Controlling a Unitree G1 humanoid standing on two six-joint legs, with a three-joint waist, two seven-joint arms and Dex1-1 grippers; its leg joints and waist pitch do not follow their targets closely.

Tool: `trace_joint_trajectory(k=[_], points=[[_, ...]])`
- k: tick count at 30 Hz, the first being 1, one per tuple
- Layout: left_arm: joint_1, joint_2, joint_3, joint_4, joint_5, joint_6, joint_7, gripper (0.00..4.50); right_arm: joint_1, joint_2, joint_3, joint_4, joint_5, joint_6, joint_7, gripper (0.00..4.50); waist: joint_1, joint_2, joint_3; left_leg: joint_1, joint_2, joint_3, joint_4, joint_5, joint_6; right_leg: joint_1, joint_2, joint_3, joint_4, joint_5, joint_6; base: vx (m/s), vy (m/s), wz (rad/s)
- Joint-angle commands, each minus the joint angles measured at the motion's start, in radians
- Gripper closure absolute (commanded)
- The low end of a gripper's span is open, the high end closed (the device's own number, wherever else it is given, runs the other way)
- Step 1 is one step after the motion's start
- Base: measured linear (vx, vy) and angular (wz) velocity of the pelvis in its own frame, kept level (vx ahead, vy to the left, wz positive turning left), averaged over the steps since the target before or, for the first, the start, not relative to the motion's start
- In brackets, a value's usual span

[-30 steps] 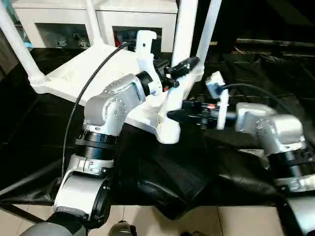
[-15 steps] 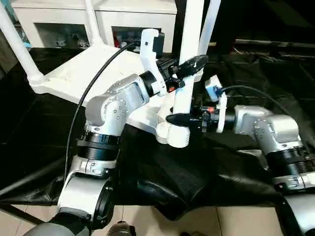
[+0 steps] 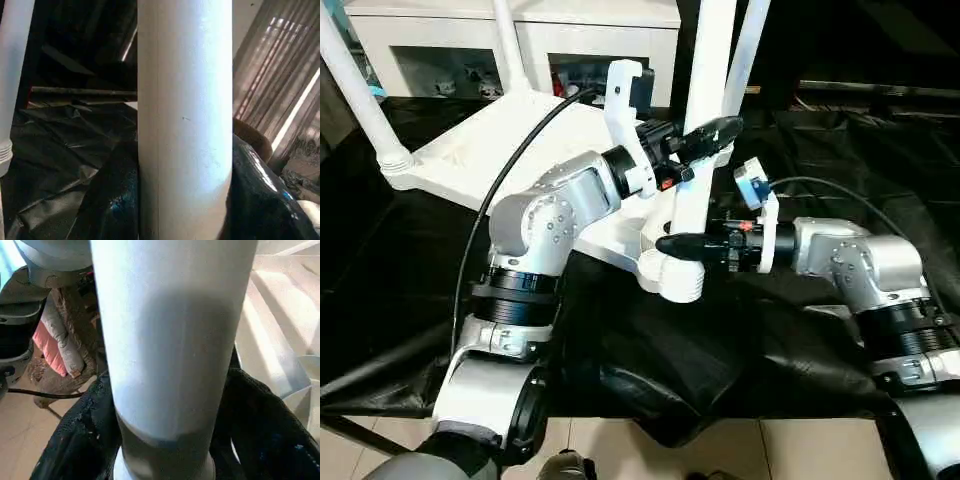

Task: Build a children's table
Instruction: Pick table leg

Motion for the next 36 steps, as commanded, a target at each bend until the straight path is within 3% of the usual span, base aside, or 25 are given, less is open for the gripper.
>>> trace_joint_trajectory(k=[1,12,24,25,26,29,30,33,35,36], points=[[-0.007,-0.002,-0.011,-0.035,-0.018,0.015,-0.023,2.68,-0.016,-0.006,0.011,-0.002,-0.004,0.014,0.002,1.67,0.001,-0.019,-0.099,0.027,0.041,-0.023,-0.068,-0.169,0.012,0.057,-0.066,0.048,-0.075,-0.310,-0.170,0.000,0.000,0.00],[-0.003,-0.001,-0.020,-0.048,-0.021,0.027,-0.034,2.69,-0.016,-0.006,0.014,0.006,-0.005,0.020,0.015,2.55,0.002,-0.018,-0.100,0.027,0.042,-0.023,-0.068,-0.163,0.010,0.057,-0.066,0.049,-0.073,-0.305,-0.169,0.000,0.000,0.00],[-0.014,-0.004,-0.008,-0.028,-0.009,0.010,-0.019,2.69,-0.018,0.004,0.002,0.025,-0.004,0.013,0.006,2.57,0.001,-0.017,-0.099,0.027,0.042,-0.024,-0.069,-0.171,0.008,0.057,-0.067,0.048,-0.075,-0.313,-0.167,0.000,0.000,0.00],[-0.015,-0.004,-0.007,-0.025,-0.005,0.006,-0.014,2.13,-0.018,0.005,0.002,0.026,-0.004,0.011,0.005,2.57,0.001,-0.018,-0.099,0.027,0.041,-0.024,-0.069,-0.170,0.008,0.057,-0.066,0.048,-0.075,-0.311,-0.167,0.000,0.000,0.00],[-0.014,-0.003,0.001,-0.021,-0.011,0.010,-0.015,1.99,-0.019,0.011,-0.010,0.029,0.002,0.006,-0.004,2.57,0.002,-0.019,-0.099,0.027,0.041,-0.024,-0.068,-0.170,0.008,0.058,-0.067,0.048,-0.075,-0.311,-0.167,0.000,0.000,0.00],[-0.005,-0.006,0.022,-0.031,-0.041,0.029,-0.019,1.93,-0.016,0.024,-0.044,0.025,0.020,-0.004,-0.026,2.58,0.000,-0.016,-0.100,0.028,0.041,-0.023,-0.068,-0.170,0.007,0.056,-0.067,0.048,-0.075,-0.308,-0.172,0.000,0.000,0.00],[-0.001,-0.012,0.026,-0.033,-0.040,0.017,-0.011,1.64,-0.015,0.026,-0.052,0.022,0.025,-0.007,-0.028,2.59,0.001,-0.018,-0.100,0.026,0.041,-0.024,-0.068,-0.167,0.008,0.058,-0.067,0.048,-0.073,-0.301,-0.176,0.000,0.000,0.00],[0.013,-0.056,0.078,-0.024,-0.061,-0.044,0.028,1.50,-0.006,0.034,-0.086,0.002,0.052,-0.009,-0.037,2.59,0.002,-0.019,-0.100,0.027,0.041,-0.023,-0.068,-0.165,0.012,0.058,-0.068,0.049,-0.075,-0.294,-0.181,0.000,0.000,0.00],[0.033,-0.103,0.149,-0.018,-0.123,-0.102,0.037,1.49,0.004,0.048,-0.130,-0.021,0.085,-0.007,-0.059,2.59,0.006,-0.010,-0.100,0.026,0.040,-0.023,-0.066,-0.167,0.012,0.060,-0.069,0.047,-0.076,-0.291,-0.188,0.000,0.000,0.00],[0.033,-0.103,0.149,-0.018,-0.123,-0.102,0.037,1.49,0.004,0.048,-0.130,-0.021,0.085,-0.007,-0.059,2.59,0.004,-0.017,-0.101,0.025,0.039,-0.021,-0.066,-0.171,0.015,0.060,-0.066,0.047,-0.078,-0.286,-0.188,0.000,0.000,0.00]])
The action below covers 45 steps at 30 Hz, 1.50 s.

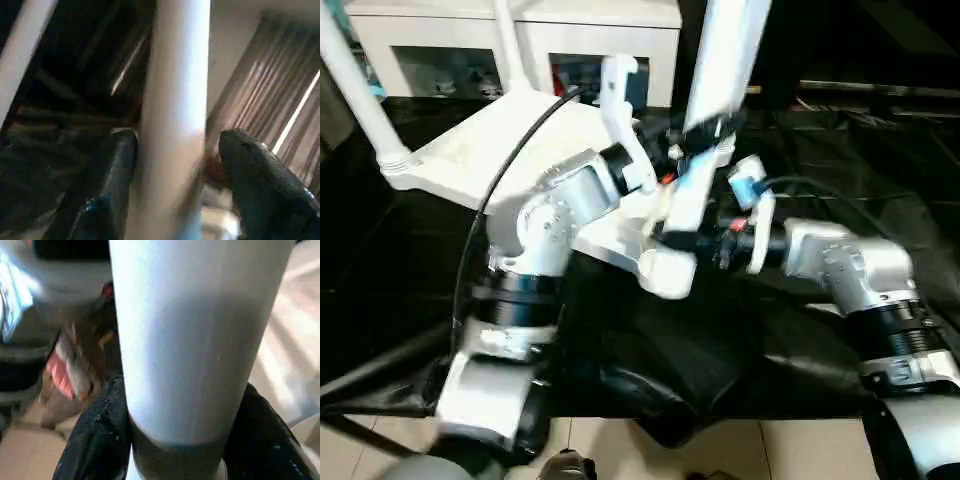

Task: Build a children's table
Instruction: Pick table leg, then move to table

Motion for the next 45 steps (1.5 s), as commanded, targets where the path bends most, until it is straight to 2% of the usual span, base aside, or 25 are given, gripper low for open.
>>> trace_joint_trajectory(k=[1,2,4,5,8,9,11,17,23,24,26,28,30,33,34,35,36,37,38,39,40,41,42,43,45], points=[[0.022,-0.023,0.071,-0.013,-0.071,-0.046,0.026,1.49,0.011,0.007,-0.056,-0.045,0.040,-0.009,-0.030,2.59,0.003,-0.018,-0.101,0.025,0.039,-0.022,-0.066,-0.169,0.016,0.062,-0.067,0.047,-0.075,-0.283,-0.187,0.000,0.000,0.00],[0.036,-0.036,0.127,-0.018,-0.111,-0.070,0.048,1.49,0.027,0.014,-0.089,-0.072,0.053,-0.018,-0.059,2.59,0.001,-0.008,-0.100,0.025,0.039,-0.022,-0.066,-0.180,0.016,0.060,-0.066,0.046,-0.078,-0.287,-0.187,0.000,0.000,0.00],[0.045,-0.038,0.154,-0.026,-0.125,-0.079,0.057,1.49,0.040,0.016,-0.106,-0.090,0.058,-0.024,-0.078,2.59,-0.001,-0.010,-0.102,0.024,0.039,-0.025,-0.069,-0.183,0.015,0.062,-0.062,0.044,-0.076,-0.288,-0.178,0.000,0.000,0.00],[0.062,-0.012,0.144,-0.045,-0.078,-0.105,0.065,1.49,0.052,0.013,-0.111,-0.109,0.038,-0.046,-0.109,2.59,0.000,-0.002,-0.102,0.026,0.040,-0.027,-0.070,-0.187,0.013,0.060,-0.063,0.044,-0.078,-0.295,-0.169,0.000,0.000,0.00],[0.131,0.096,0.064,-0.086,0.146,-0.193,0.127,1.49,0.104,0.007,-0.121,-0.182,-0.068,-0.112,-0.271,2.59,-0.010,-0.003,-0.100,0.033,0.045,-0.030,-0.077,-0.204,-0.014,0.054,-0.060,0.045,-0.081,-0.334,-0.120,0.000,0.000,0.00],[0.197,0.182,-0.006,-0.101,0.318,-0.235,0.199,1.49,0.148,0.012,-0.115,-0.220,-0.166,-0.141,-0.413,2.59,-0.010,-0.005,-0.098,0.034,0.047,-0.034,-0.082,-0.200,-0.029,0.049,-0.056,0.047,-0.084,-0.351,-0.079,0.000,0.000,0.00],[0.286,0.228,-0.027,-0.147,0.433,-0.255,0.282,1.49,0.209,0.047,-0.122,-0.276,-0.264,-0.213,-0.565,2.59,-0.020,-0.001,-0.095,0.037,0.043,-0.030,-0.085,-0.210,-0.059,0.043,-0.054,0.049,-0.084,-0.381,-0.039,0.000,0.000,0.00],[0.505,0.251,-0.007,-0.227,0.551,-0.325,0.387,1.49,0.385,0.144,-0.124,-0.439,-0.355,-0.387,-0.700,2.59,-0.028,0.006,-0.094,0.035,0.043,-0.031,-0.090,-0.307,-0.045,0.037,-0.056,0.049,-0.093,-0.399,-0.072,0.000,0.000,0.00],[0.559,0.208,-0.003,-0.221,0.593,-0.375,0.502,1.49,0.502,0.222,-0.104,-0.504,-0.345,-0.408,-0.785,2.59,-0.039,0.006,-0.083,0.047,0.039,-0.037,-0.092,-0.419,-0.048,0.024,-0.056,0.043,-0.116,-0.537,-0.035,0.000,0.000,0.00],[0.563,0.201,-0.008,-0.225,0.593,-0.375,0.505,1.49,0.510,0.225,-0.100,-0.502,-0.351,-0.412,-0.794,2.59,-0.041,0.018,-0.082,0.046,0.037,-0.042,-0.093,-0.440,-0.051,0.027,-0.056,0.038,-0.118,-0.561,-0.027,0.000,0.000,0.00],[0.578,0.185,-0.028,-0.238,0.603,-0.390,0.502,1.49,0.530,0.237,-0.090,-0.492,-0.380,-0.433,-0.814,2.59,-0.048,0.011,-0.080,0.048,0.037,-0.045,-0.095,-0.465,-0.055,0.028,-0.055,0.032,-0.127,-0.577,-0.014,0.000,0.000,0.00],[0.588,0.183,-0.049,-0.236,0.631,-0.405,0.506,1.49,0.538,0.246,-0.094,-0.491,-0.382,-0.442,-0.818,2.59,-0.059,0.021,-0.077,0.053,0.038,-0.049,-0.099,-0.510,-0.058,0.027,-0.053,0.028,-0.136,-0.585,-0.005,0.000,0.000,0.00],[0.590,0.178,-0.064,-0.235,0.656,-0.400,0.518,1.49,0.539,0.245,-0.095,-0.492,-0.378,-0.446,-0.809,2.59,-0.071,0.011,-0.077,0.054,0.039,-0.054,-0.101,-0.533,-0.060,0.032,-0.051,0.021,-0.138,-0.581,-0.001,0.000,0.000,0.00],[0.594,0.177,-0.074,-0.235,0.667,-0.401,0.532,1.49,0.543,0.238,-0.077,-0.485,-0.377,-0.448,-0.798,2.59,-0.092,0.035,-0.076,0.067,0.084,-0.094,-0.131,-0.626,-0.097,0.042,-0.009,-0.003,-0.131,-0.447,0.003,0.000,0.000,0.00],[0.601,0.163,-0.057,-0.248,0.647,-0.382,0.548,1.49,0.547,0.235,-0.064,-0.476,-0.376,-0.441,-0.796,2.59,-0.102,0.049,-0.069,0.055,0.183,-0.136,-0.210,-0.732,-0.086,0.062,0.002,-0.002,0.006,-0.194,-0.025,0.000,0.000,0.00],[0.603,0.165,-0.054,-0.251,0.649,-0.377,0.552,1.49,0.547,0.235,-0.061,-0.472,-0.373,-0.440,-0.794,2.59,-0.103,0.043,-0.067,0.054,0.191,-0.132,-0.218,-0.745,-0.072,0.061,0.000,0.002,0.034,-0.145,-0.033,0.000,0.000,0.00],[0.604,0.167,-0.053,-0.253,0.652,-0.376,0.554,1.49,0.547,0.235,-0.059,-0.470,-0.371,-0.439,-0.792,2.59,-0.097,0.027,-0.069,0.072,0.180,-0.121,-0.214,-0.736,-0.033,0.039,-0.011,0.025,0.043,-0.141,-0.046,0.009,-0.118,0.05],[0.607,0.179,-0.061,-0.258,0.663,-0.367,0.547,1.49,0.547,0.236,-0.058,-0.465,-0.370,-0.437,-0.793,2.59,-0.095,0.008,-0.069,0.067,0.147,-0.098,-0.190,-0.720,-0.022,0.041,-0.023,0.047,0.014,-0.190,-0.052,0.009,-0.118,0.05],[0.608,0.188,-0.066,-0.262,0.670,-0.360,0.541,1.49,0.547,0.237,-0.058,-0.462,-0.369,-0.436,-0.794,2.59,-0.084,-0.013,-0.077,0.045,0.016,-0.041,-0.080,-0.598,-0.061,0.037,-0.061,0.066,-0.089,-0.469,-0.058,-0.002,-0.142,0.01],[0.610,0.193,-0.071,-0.265,0.677,-0.361,0.539,1.49,0.547,0.237,-0.059,-0.460,-0.369,-0.438,-0.794,2.59,-0.049,-0.039,-0.085,0.033,-0.010,-0.034,-0.002,-0.307,-0.027,0.037,-0.124,0.091,-0.143,-0.807,0.054,-0.023,-0.122,-0.12],[0.612,0.188,-0.078,-0.273,0.671,-0.382,0.522,1.49,0.547,0.233,-0.061,-0.455,-0.366,-0.439,-0.789,2.59,-0.028,-0.041,-0.090,-0.002,0.001,-0.045,-0.011,-0.145,-0.011,0.058,-0.133,0.102,-0.135,-0.881,0.116,-0.023,-0.122,-0.12],[0.612,0.185,-0.080,-0.276,0.667,-0.386,0.518,1.49,0.547,0.231,-0.061,-0.454,-0.365,-0.439,-0.787,2.59,-0.023,-0.037,-0.090,-0.004,0.004,-0.045,-0.023,-0.119,-0.020,0.053,-0.119,0.086,-0.134,-0.867,0.117,-0.025,-0.094,-0.18],[0.612,0.185,-0.083,-0.279,0.664,-0.385,0.513,1.49,0.547,0.230,-0.061,-0.453,-0.364,-0.440,-0.784,2.59,-0.020,-0.024,-0.094,-0.008,0.012,-0.047,-0.056,-0.112,-0.039,0.055,-0.082,0.059,-0.119,-0.724,0.088,0.000,0.000,0.00],[0.612,0.185,-0.086,-0.281,0.661,-0.384,0.506,1.49,0.549,0.230,-0.059,-0.453,-0.363,-0.439,-0.782,2.59,-0.021,-0.018,-0.093,-0.005,0.017,-0.050,-0.068,-0.132,-0.045,0.054,-0.067,0.048,-0.115,-0.656,0.072,0.000,0.000,0.00],[0.616,0.180,-0.084,-0.287,0.639,-0.380,0.499,1.49,0.556,0.226,-0.048,-0.456,-0.365,-0.439,-0.778,2.59,-0.032,0.000,-0.089,0.011,0.032,-0.062,-0.092,-0.273,-0.059,0.052,-0.043,0.032,-0.099,-0.509,-0.002,0.000,0.000,0.00]])
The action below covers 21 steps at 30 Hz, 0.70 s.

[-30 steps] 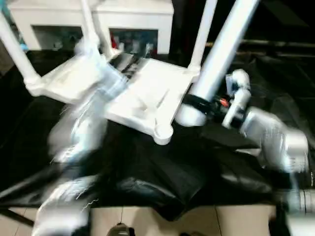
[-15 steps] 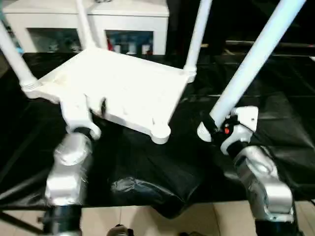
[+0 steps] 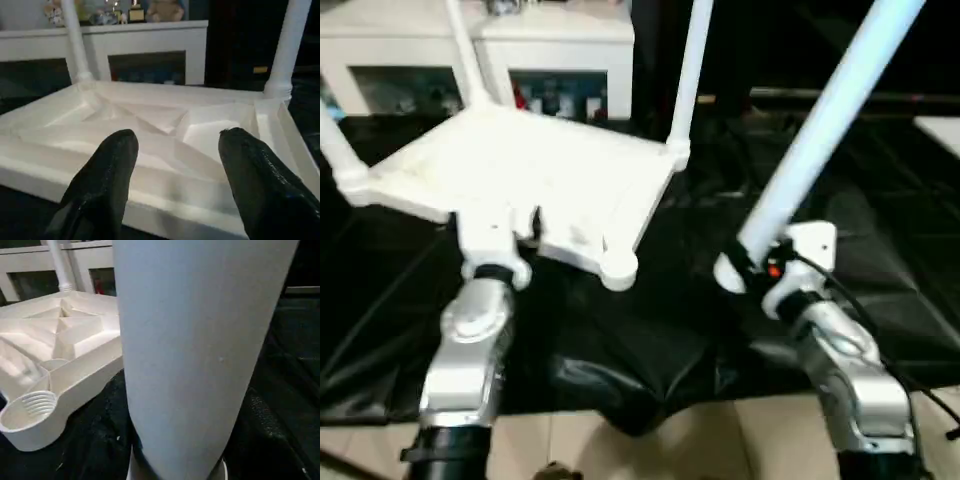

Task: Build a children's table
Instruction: Move to table

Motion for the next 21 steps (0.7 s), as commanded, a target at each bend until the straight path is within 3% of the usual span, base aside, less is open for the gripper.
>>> trace_joint_trajectory(k=[1,2,4,5,6,7,8,9,10,11,12,13,14,15,16,17,18,19,20,21], points=[[0.006,-0.001,0.000,-0.018,-0.026,0.007,-0.011,1.49,0.009,-0.002,0.018,-0.008,0.004,-0.005,0.008,2.59,-0.005,0.010,-0.057,0.027,0.021,-0.009,-0.068,-0.376,-0.026,0.036,-0.063,0.044,-0.134,-0.486,-0.020,0.000,0.000,0.00],[0.006,-0.002,0.000,-0.020,-0.029,0.012,-0.009,1.49,0.010,-0.004,0.019,-0.009,0.005,-0.004,0.008,2.59,-0.008,0.015,-0.054,0.039,0.021,-0.011,-0.069,-0.437,-0.032,0.034,-0.063,0.043,-0.138,-0.521,-0.022,0.006,0.054,-0.06],[0.009,-0.006,-0.001,-0.021,-0.026,0.013,-0.007,1.49,0.014,-0.014,0.024,-0.014,0.007,0.003,0.015,2.59,-0.019,0.022,-0.045,0.063,0.024,-0.020,-0.077,-0.584,-0.045,0.043,-0.062,0.028,-0.156,-0.602,-0.008,0.016,0.068,-0.09],[0.010,-0.007,-0.001,-0.022,-0.025,0.014,-0.007,1.49,0.015,-0.017,0.026,-0.015,0.006,0.005,0.018,2.59,-0.029,0.027,-0.038,0.090,0.028,-0.026,-0.081,-0.689,-0.047,0.049,-0.054,0.008,-0.172,-0.629,0.001,0.013,0.078,-0.12],[0.012,-0.010,0.000,-0.022,-0.024,0.014,-0.007,1.49,0.017,-0.029,0.037,-0.017,0.000,0.011,0.029,2.59,-0.035,0.032,-0.032,0.107,0.031,-0.028,-0.084,-0.750,-0.048,0.048,-0.044,-0.010,-0.180,-0.630,0.004,0.032,0.080,-0.10],[0.018,-0.013,-0.001,-0.025,-0.022,0.019,-0.005,1.49,0.019,-0.044,0.056,-0.015,-0.018,0.015,0.039,2.59,-0.020,0.038,-0.015,-0.031,0.016,-0.050,-0.198,-0.950,-0.042,0.184,-0.024,-0.050,-0.026,-0.481,-0.030,0.032,0.080,-0.10],[0.018,-0.013,-0.001,-0.026,-0.022,0.019,-0.005,1.49,0.019,-0.045,0.058,-0.014,-0.020,0.014,0.040,2.59,0.001,0.071,-0.026,-0.063,-0.006,-0.025,-0.215,-0.980,-0.061,0.222,0.006,-0.031,0.054,-0.370,-0.045,-0.013,0.077,0.20],[0.020,-0.015,-0.003,-0.029,-0.021,0.022,-0.003,1.49,0.020,-0.048,0.064,-0.012,-0.027,0.005,0.045,2.59,-0.004,0.028,-0.041,-0.035,-0.044,-0.007,-0.171,-0.767,0.022,0.188,-0.022,0.028,0.044,-0.469,-0.048,0.024,0.018,0.59],[0.022,-0.015,-0.005,-0.032,-0.023,0.022,-0.002,1.49,0.023,-0.047,0.067,-0.011,-0.028,-0.003,0.048,2.59,-0.016,-0.019,-0.028,0.082,-0.048,-0.029,0.115,-0.436,0.071,0.082,-0.239,0.062,-0.229,-1.003,-0.099,0.024,0.018,0.59],[0.025,-0.016,-0.006,-0.034,-0.023,0.022,0.000,1.49,0.023,-0.034,0.054,-0.011,-0.005,0.002,0.047,2.59,-0.031,0.002,-0.038,0.044,-0.034,-0.059,0.134,-0.205,0.079,0.129,-0.212,0.151,-0.207,-1.009,-0.150,0.097,-0.013,0.62],[0.027,-0.017,-0.009,-0.037,-0.024,0.023,0.001,1.49,0.022,-0.029,0.045,-0.011,0.004,0.004,0.040,2.59,-0.027,-0.032,-0.020,0.002,-0.030,-0.046,0.120,-0.209,0.081,0.163,-0.185,0.118,-0.194,-0.969,-0.160,0.120,0.024,0.27],[0.030,-0.018,-0.011,-0.039,-0.024,0.024,0.003,1.49,0.019,-0.029,0.043,-0.010,0.005,0.001,0.038,2.59,-0.012,0.010,-0.032,0.047,0.002,-0.037,0.029,-0.267,0.048,0.163,-0.126,0.066,-0.167,-0.779,-0.181,0.120,0.024,0.27],[0.032,-0.020,-0.013,-0.040,-0.024,0.023,0.003,1.49,0.017,-0.031,0.044,-0.009,0.007,0.002,0.040,2.59,-0.019,0.016,-0.045,0.088,0.011,-0.033,-0.010,-0.290,0.047,0.147,-0.079,0.039,-0.143,-0.618,-0.192,0.127,0.040,0.20],[0.033,-0.021,-0.014,-0.041,-0.023,0.023,0.003,1.49,0.016,-0.035,0.047,-0.008,0.006,0.001,0.042,2.59,-0.051,0.053,-0.064,0.180,0.080,-0.101,-0.072,-0.412,0.067,0.074,-0.013,0.022,-0.032,-0.305,-0.195,0.096,0.040,0.28],[0.033,-0.022,-0.014,-0.042,-0.023,0.023,0.004,1.49,0.017,-0.037,0.050,-0.008,0.005,0.000,0.045,2.59,-0.076,0.054,-0.067,0.197,0.103,-0.131,-0.088,-0.410,0.106,0.050,-0.007,0.027,0.009,-0.204,-0.158,0.096,0.040,0.28],[0.034,-0.026,-0.016,-0.042,-0.022,0.025,0.004,1.49,0.020,-0.043,0.055,-0.010,0.005,-0.003,0.045,2.59,-0.088,0.057,-0.075,0.213,0.112,-0.156,-0.083,-0.317,0.221,0.018,-0.014,0.031,0.044,-0.136,-0.066,0.124,0.030,0.09],[0.034,-0.026,-0.017,-0.042,-0.022,0.025,0.004,1.49,0.020,-0.044,0.056,-0.010,0.004,-0.004,0.045,2.59,-0.099,0.039,-0.080,0.219,0.114,-0.154,-0.065,-0.172,0.358,-0.020,-0.032,0.045,0.062,-0.084,-0.001,0.140,-0.003,0.01],[0.034,-0.028,-0.017,-0.043,-0.021,0.026,0.004,1.49,0.022,-0.046,0.058,-0.011,0.002,-0.006,0.046,2.59,-0.101,0.019,-0.077,0.197,0.090,-0.134,-0.052,-0.049,0.437,-0.030,-0.055,0.066,0.041,-0.017,0.011,0.140,-0.003,0.01],[0.034,-0.029,-0.019,-0.044,-0.019,0.028,0.005,1.49,0.023,-0.046,0.056,-0.012,0.002,-0.007,0.046,2.59,-0.096,0.001,-0.074,0.165,0.051,-0.099,-0.038,-0.046,0.417,-0.008,-0.070,0.084,-0.002,0.039,-0.014,0.130,-0.063,-0.01],[0.034,-0.029,-0.019,-0.044,-0.019,0.028,0.005,1.49,0.023,-0.046,0.056,-0.012,0.002,-0.007,0.046,2.59,-0.065,-0.041,-0.068,0.076,-0.059,-0.015,0.005,-0.185,0.328,0.081,-0.096,0.141,-0.088,-0.028,-0.071,0.096,-0.071,0.13]])
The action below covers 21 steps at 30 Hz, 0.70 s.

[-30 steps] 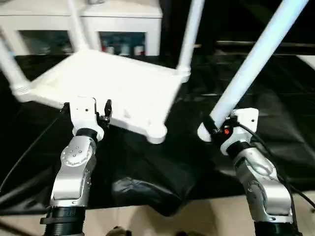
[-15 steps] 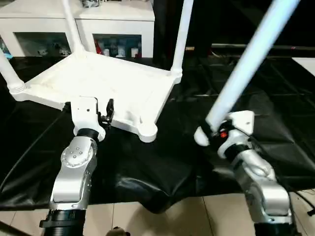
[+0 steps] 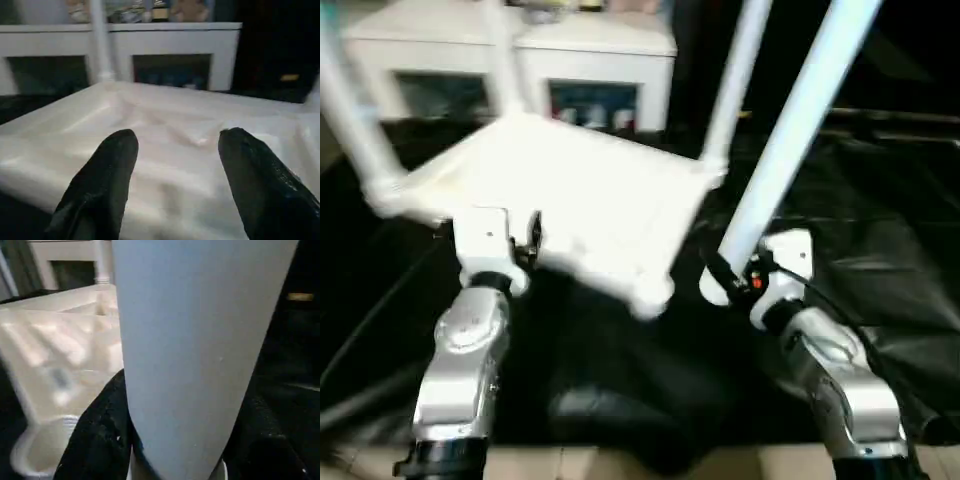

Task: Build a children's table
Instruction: Move to table

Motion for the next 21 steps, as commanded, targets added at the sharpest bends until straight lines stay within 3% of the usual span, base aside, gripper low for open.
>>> trace_joint_trajectory(k=[1,2,3,4,5,6,7,8,9,11,12,13,14,15,16,18,20,21], points=[[-0.006,-0.013,-0.029,-0.014,0.003,0.012,0.001,1.49,0.001,-0.012,-0.027,-0.006,0.000,-0.008,-0.005,2.59,0.048,-0.024,-0.053,-0.071,0.008,-0.010,0.029,-0.067,0.189,0.141,-0.154,0.156,-0.180,-0.189,-0.200,0.096,-0.071,0.13],[-0.006,-0.014,-0.031,-0.014,0.004,0.014,0.003,1.49,0.000,-0.013,-0.029,-0.005,-0.001,-0.008,-0.005,2.59,0.052,-0.025,-0.062,-0.105,0.015,-0.022,0.045,-0.012,0.155,0.173,-0.156,0.155,-0.168,-0.185,-0.229,0.106,-0.047,0.06],[-0.006,-0.016,-0.030,-0.014,0.003,0.008,0.005,1.49,0.001,-0.015,-0.030,-0.006,-0.003,-0.010,-0.006,2.59,0.062,-0.009,-0.060,-0.119,0.025,-0.036,0.026,0.104,0.094,0.158,-0.136,0.132,-0.142,0.017,-0.283,0.118,-0.037,-0.11],[-0.005,-0.018,-0.029,-0.014,0.001,0.004,0.006,1.49,0.001,-0.016,-0.029,-0.006,-0.003,-0.011,-0.006,2.59,0.055,0.011,-0.063,-0.119,0.043,-0.038,-0.040,0.270,0.065,0.135,-0.077,0.066,-0.091,0.287,-0.301,0.118,-0.037,-0.11],[-0.006,-0.016,-0.032,-0.010,0.010,0.007,0.008,1.49,0.002,-0.018,-0.028,-0.006,-0.003,-0.011,-0.006,2.59,0.051,0.025,-0.062,-0.099,0.050,-0.033,-0.074,0.344,0.064,0.110,-0.042,0.034,-0.076,0.369,-0.284,0.097,-0.002,-0.08],[-0.006,-0.015,-0.034,-0.009,0.012,0.009,0.009,1.49,0.002,-0.018,-0.028,-0.006,-0.002,-0.011,-0.007,2.59,0.046,0.035,-0.060,-0.082,0.064,-0.041,-0.082,0.369,0.105,0.079,-0.019,0.022,-0.069,0.409,-0.246,0.086,0.007,-0.01],[-0.009,-0.014,-0.036,0.000,0.019,0.011,0.014,1.49,0.001,-0.021,-0.027,-0.006,0.000,-0.010,-0.007,2.59,0.038,0.050,-0.069,-0.055,0.091,-0.052,-0.068,0.391,0.120,0.060,-0.011,0.017,-0.058,0.396,-0.227,0.086,0.007,-0.01],[-0.011,-0.015,-0.036,0.003,0.019,0.011,0.015,1.49,0.001,-0.022,-0.026,-0.006,0.000,-0.010,-0.007,2.59,0.038,0.045,-0.083,-0.041,0.102,-0.063,-0.053,0.529,0.133,0.051,-0.017,0.024,-0.048,0.485,-0.232,0.056,0.017,0.04],[-0.011,-0.016,-0.036,0.003,0.019,0.010,0.015,1.49,0.000,-0.022,-0.026,-0.006,0.000,-0.010,-0.007,2.59,0.045,0.042,-0.078,-0.042,0.096,-0.056,-0.051,0.567,0.128,0.044,-0.021,0.026,-0.056,0.493,-0.235,0.000,0.000,0.00],[-0.019,-0.015,-0.040,0.014,0.023,0.005,0.009,1.49,-0.001,-0.023,-0.025,-0.007,0.001,-0.007,-0.008,2.59,0.056,0.037,-0.066,-0.057,0.089,-0.040,-0.069,0.388,0.100,0.053,-0.036,0.029,-0.074,0.380,-0.246,0.000,0.000,0.00],[-0.029,-0.011,-0.050,0.026,0.018,0.000,-0.011,1.49,-0.004,-0.022,-0.025,-0.007,0.007,-0.001,-0.004,2.59,0.060,0.032,-0.056,-0.056,0.094,-0.032,-0.084,0.216,0.075,0.052,-0.042,0.033,-0.088,0.269,-0.254,0.000,0.000,0.00],[-0.037,-0.007,-0.056,0.034,0.013,-0.003,-0.024,1.49,-0.008,-0.022,-0.026,-0.004,0.010,0.002,-0.001,2.59,0.059,0.032,-0.051,-0.056,0.096,-0.031,-0.091,0.135,0.061,0.054,-0.045,0.034,-0.093,0.209,-0.256,0.000,0.000,0.00],[-0.054,0.005,-0.070,0.058,-0.008,-0.003,-0.075,1.49,-0.014,-0.020,-0.028,-0.002,0.030,0.016,0.016,2.59,0.058,0.027,-0.041,-0.049,0.099,-0.021,-0.111,-0.043,0.014,0.052,-0.046,0.039,-0.109,0.040,-0.240,-0.064,0.003,0.00],[-0.068,0.016,-0.083,0.071,-0.087,0.014,-0.197,1.49,-0.023,-0.024,-0.028,0.000,0.045,0.023,0.037,2.59,0.058,0.027,-0.041,-0.049,0.099,-0.021,-0.111,-0.043,0.014,0.052,-0.046,0.039,-0.109,0.040,-0.240,-0.075,-0.012,0.01],[-0.078,0.024,-0.090,0.078,-0.144,0.028,-0.282,1.21,-0.030,-0.026,-0.028,0.002,0.055,0.028,0.050,2.59,0.058,0.027,-0.031,-0.036,0.100,-0.015,-0.126,-0.189,-0.040,0.041,-0.052,0.045,-0.127,-0.153,-0.220,-0.075,-0.012,0.01],[-0.102,0.067,-0.131,0.095,-0.172,0.048,-0.413,1.14,-0.049,-0.041,-0.024,0.013,0.061,0.031,0.073,2.59,0.054,0.025,-0.028,-0.037,0.099,-0.015,-0.134,-0.229,-0.065,0.041,-0.050,0.045,-0.133,-0.221,-0.197,-0.070,-0.009,-0.05],[-0.163,0.159,-0.228,0.161,-0.120,0.031,-0.590,1.07,-0.084,-0.077,-0.017,0.046,0.065,0.032,0.120,2.59,0.053,0.022,-0.033,-0.032,0.099,-0.010,-0.138,-0.209,-0.071,0.035,-0.047,0.050,-0.136,-0.232,-0.162,-0.059,-0.005,-0.06],[-0.171,0.169,-0.239,0.171,-0.111,0.022,-0.608,0.92,-0.087,-0.081,-0.016,0.051,0.065,0.032,0.126,2.59,0.052,0.020,-0.033,-0.035,0.096,-0.008,-0.139,-0.189,-0.066,0.038,-0.047,0.050,-0.139,-0.222,-0.159,0.000,0.000,0.00]])
